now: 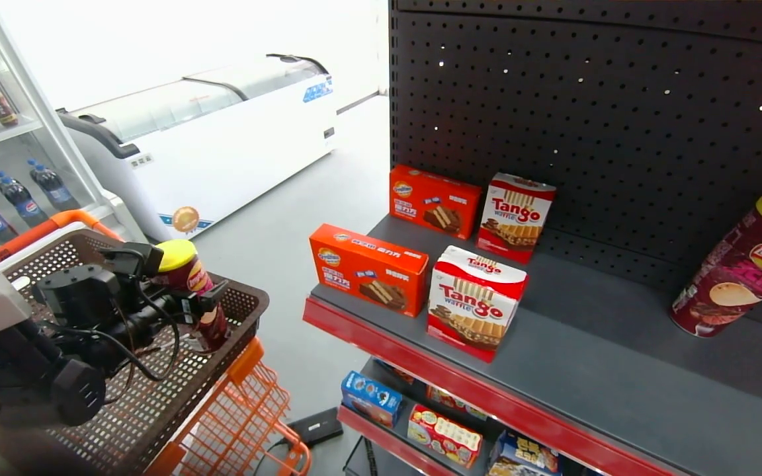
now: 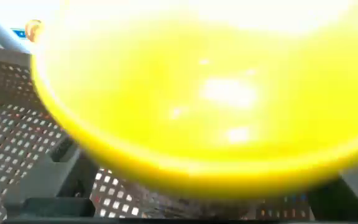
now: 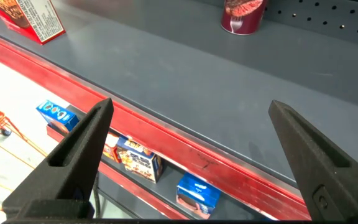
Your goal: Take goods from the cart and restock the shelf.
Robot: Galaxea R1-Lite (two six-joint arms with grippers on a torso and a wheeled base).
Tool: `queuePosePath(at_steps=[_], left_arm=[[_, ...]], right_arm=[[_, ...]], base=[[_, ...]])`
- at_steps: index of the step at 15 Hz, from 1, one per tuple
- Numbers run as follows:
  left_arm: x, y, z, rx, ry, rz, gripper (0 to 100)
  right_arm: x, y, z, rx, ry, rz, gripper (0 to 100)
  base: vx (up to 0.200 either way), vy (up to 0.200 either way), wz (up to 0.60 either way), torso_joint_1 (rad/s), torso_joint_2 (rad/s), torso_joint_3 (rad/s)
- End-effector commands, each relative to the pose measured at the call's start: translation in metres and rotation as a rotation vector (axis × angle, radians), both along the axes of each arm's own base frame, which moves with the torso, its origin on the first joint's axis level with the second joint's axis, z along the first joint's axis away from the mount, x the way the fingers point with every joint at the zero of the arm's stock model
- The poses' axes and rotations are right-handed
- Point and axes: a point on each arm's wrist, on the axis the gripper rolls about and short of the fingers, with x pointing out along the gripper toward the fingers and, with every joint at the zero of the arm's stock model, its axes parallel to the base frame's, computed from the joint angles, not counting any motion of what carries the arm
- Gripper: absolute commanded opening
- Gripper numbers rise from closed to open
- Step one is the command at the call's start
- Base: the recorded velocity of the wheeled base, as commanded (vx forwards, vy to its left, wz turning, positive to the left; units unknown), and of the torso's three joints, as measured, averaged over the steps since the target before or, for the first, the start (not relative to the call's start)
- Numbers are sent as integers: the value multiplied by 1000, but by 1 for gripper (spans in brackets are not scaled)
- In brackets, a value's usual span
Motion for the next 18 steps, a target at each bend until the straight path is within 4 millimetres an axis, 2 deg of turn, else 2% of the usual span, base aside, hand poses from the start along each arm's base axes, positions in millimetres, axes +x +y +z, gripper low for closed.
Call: queuePosePath(at_steps=[1,3,4,10,13,16,18], left_arm=[[11,-2,-14,-3,19,-8,100],[20,-5,-18,3,-25,-23,100],[24,-6,-18,8,-34,-25,0],[28,-12,-12,9,-58,-38,0],[26,-15,24,24,-153,14,0],[5,-22,78,29,-202,39,0],[-11,-25,104,28,-214,36,0]], right_arm=[[0,0,0,-1,0,1,100],[0,0,0,-1,0,1,100],[0,0,0,-1,0,0,100],[0,0,0,-1,0,1,100],[0,0,0,-1,0,0,100],[0,0,0,-1,0,1,100],[0,0,0,-1,0,0,100]], base=[[0,0,0,0,0,0],[0,0,0,0,0,0],[0,0,0,0,0,0],[0,0,0,0,0,0],[0,0,0,0,0,0],[0,0,0,0,0,0],[0,0,0,0,0,0]])
